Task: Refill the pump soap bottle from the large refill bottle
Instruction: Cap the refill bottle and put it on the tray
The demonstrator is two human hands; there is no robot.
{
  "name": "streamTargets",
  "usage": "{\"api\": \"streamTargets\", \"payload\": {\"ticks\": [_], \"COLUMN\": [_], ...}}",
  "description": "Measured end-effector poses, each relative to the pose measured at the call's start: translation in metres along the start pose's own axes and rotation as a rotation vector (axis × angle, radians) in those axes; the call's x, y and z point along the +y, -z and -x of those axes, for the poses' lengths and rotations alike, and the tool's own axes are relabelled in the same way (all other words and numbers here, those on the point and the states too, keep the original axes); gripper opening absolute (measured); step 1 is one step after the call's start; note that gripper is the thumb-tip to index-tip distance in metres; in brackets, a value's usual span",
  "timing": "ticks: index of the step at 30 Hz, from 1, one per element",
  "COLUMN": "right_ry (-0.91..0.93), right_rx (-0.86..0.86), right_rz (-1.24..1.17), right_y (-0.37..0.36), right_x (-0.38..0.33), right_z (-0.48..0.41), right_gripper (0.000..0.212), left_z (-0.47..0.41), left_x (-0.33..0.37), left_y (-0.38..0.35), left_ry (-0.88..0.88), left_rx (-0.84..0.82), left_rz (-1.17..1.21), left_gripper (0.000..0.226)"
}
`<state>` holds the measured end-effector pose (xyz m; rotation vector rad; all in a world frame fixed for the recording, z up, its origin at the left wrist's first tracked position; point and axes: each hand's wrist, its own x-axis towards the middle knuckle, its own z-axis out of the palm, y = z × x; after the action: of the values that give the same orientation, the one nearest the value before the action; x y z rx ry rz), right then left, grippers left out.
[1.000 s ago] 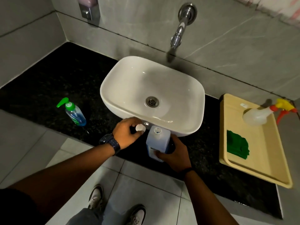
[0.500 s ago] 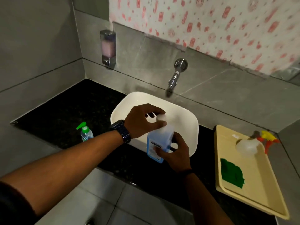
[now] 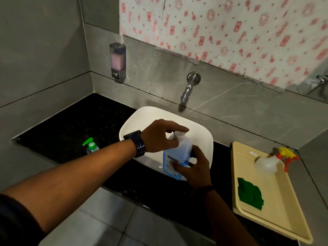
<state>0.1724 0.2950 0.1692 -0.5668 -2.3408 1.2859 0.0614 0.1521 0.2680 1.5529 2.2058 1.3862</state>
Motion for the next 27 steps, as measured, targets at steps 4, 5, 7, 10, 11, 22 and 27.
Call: {"api": "streamTargets", "payload": {"ticks": [4,5,7,10,11,22,27], "right_ry": [0.018,0.02,0.02,0.01,0.007,0.003,0.005], "right_rx": [-0.013,-0.021,-0.037,-0.044,-0.042,0.005,0.035], "right_rz": [-0.02,-0.027,-0.035,-0.042,-0.044,-0.026,-0.024], "right_y": [-0.003,-0.004,-0.006,-0.008,-0.008,-0.002,0.0], "right_x": [-0.004,-0.005,-0.007,-0.01,-0.011,-0.011,-0.011], "right_z": [0.001,0.001,0.001,0.001,0.0,-0.006,-0.01], "right_gripper": [0.06,0.059,0.06,0.061,0.061,0.058,0.059], "left_z": [-0.004,-0.006,-0.009,-0.01,-0.009,-0.001,-0.002], "left_x": [0.004,0.005,0.006,0.002,-0.001,-0.021,-0.017], "left_y": [-0.005,-0.007,-0.01,-0.009,-0.008,0.003,-0.002], "left_ry": [0.017,0.013,0.009,-0.007,-0.008,0.123,0.077], "left_rx": [-0.042,-0.042,-0.025,0.046,0.078,0.241,0.247], "left_rz": [0.069,0.066,0.05,0.031,0.032,0.093,0.078], "left_gripper": [0.04,0.039,0.042,0.05,0.053,0.03,0.02]}}
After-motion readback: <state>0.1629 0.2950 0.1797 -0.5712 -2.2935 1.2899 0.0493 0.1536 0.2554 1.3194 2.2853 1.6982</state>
